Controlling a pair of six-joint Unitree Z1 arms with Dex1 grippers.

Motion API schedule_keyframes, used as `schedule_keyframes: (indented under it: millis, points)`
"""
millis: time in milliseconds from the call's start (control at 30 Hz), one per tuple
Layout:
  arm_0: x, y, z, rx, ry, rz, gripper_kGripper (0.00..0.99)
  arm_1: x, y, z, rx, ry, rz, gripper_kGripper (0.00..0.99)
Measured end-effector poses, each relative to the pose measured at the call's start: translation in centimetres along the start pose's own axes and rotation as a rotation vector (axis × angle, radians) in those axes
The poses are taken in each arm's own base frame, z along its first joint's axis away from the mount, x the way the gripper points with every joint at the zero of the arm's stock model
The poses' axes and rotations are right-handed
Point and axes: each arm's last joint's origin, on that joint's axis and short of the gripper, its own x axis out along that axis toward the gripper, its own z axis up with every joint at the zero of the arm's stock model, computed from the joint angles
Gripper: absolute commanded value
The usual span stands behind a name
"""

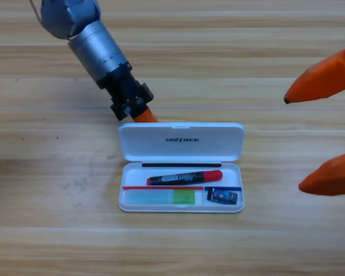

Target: Clean up eraser and pencils

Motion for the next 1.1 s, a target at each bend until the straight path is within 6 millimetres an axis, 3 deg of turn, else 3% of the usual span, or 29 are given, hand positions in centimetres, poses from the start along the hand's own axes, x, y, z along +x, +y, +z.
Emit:
schedule_keyframes:
  millis: [467, 1100]
  points:
    - [-1.3, -3.2, 0.9, 0.033, -0.010, -0.012, 0.000, 0.3, -0.2, 0.0, 0.005, 0.008, 0.003, 0.990]
    - [2.2, -5.0, 0.9, 0.063, 0.033, -0.066, 0.000, 0.4, -0.2, 0.0, 0.009, 0.010, 0.005, 0.990]
